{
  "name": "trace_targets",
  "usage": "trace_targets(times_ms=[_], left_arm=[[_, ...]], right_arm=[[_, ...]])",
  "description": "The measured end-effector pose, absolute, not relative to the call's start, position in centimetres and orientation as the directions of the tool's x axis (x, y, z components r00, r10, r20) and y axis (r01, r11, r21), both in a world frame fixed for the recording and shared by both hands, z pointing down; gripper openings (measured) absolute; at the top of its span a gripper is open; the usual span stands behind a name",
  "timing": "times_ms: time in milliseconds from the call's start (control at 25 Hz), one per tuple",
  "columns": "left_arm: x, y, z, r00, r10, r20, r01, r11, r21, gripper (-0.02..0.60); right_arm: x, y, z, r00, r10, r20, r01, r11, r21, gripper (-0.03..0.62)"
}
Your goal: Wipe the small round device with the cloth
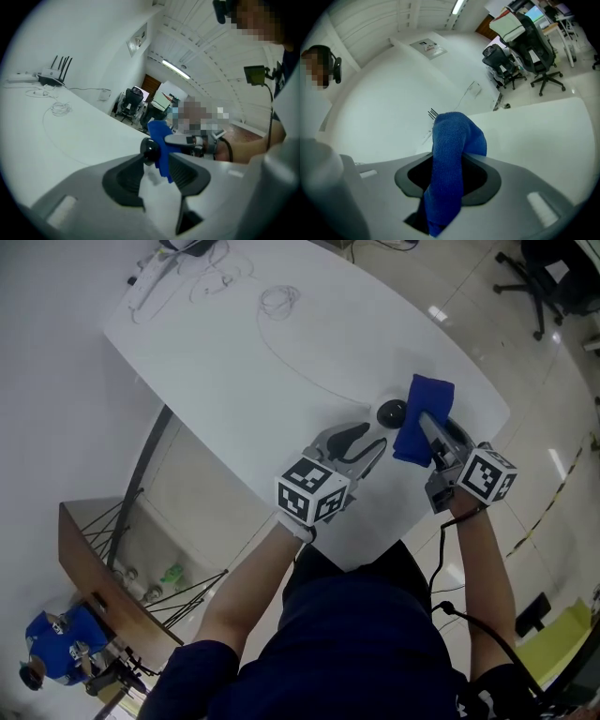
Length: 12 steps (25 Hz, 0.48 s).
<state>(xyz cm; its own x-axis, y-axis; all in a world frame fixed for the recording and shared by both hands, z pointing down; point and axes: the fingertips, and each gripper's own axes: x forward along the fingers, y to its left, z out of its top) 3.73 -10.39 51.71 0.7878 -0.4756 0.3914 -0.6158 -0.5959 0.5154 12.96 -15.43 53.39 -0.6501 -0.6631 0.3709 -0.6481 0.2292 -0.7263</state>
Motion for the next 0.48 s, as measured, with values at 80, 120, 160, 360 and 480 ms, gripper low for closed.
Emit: trace_targets(times_ms=[80, 120, 160, 360, 480], left_arm=[[3.9, -10.3, 52.0, 0.787, -0.477, 0.391, -0.616, -0.585, 0.527, 0.164], [3.9, -10.3, 52.1, 0.788, -0.476, 0.39, -0.615, -0.579, 0.535, 0.164], [4.0, -10.2, 52.2, 0.789, -0.475, 0.389, -0.613, -0.572, 0.545, 0.164], [3.7, -9.4, 52.1, 0.79, -0.479, 0.383, -0.61, -0.549, 0.571, 0.164], [3.3, -8.8, 51.6, 0.789, -0.495, 0.365, -0.606, -0.529, 0.594, 0.164]], right_arm=[[13.1, -15.5, 54.8, -0.669, -0.645, 0.369, -0.613, 0.198, -0.765, 0.155], [13.0, -15.6, 55.4, -0.678, -0.636, 0.369, -0.597, 0.184, -0.781, 0.155], [13.0, -15.7, 56.0, -0.683, -0.628, 0.372, -0.586, 0.167, -0.793, 0.155], [13.4, -15.2, 59.3, -0.677, -0.593, 0.436, -0.577, 0.06, -0.814, 0.155], [13.5, -15.5, 60.4, -0.683, -0.572, 0.454, -0.608, 0.101, -0.788, 0.155]])
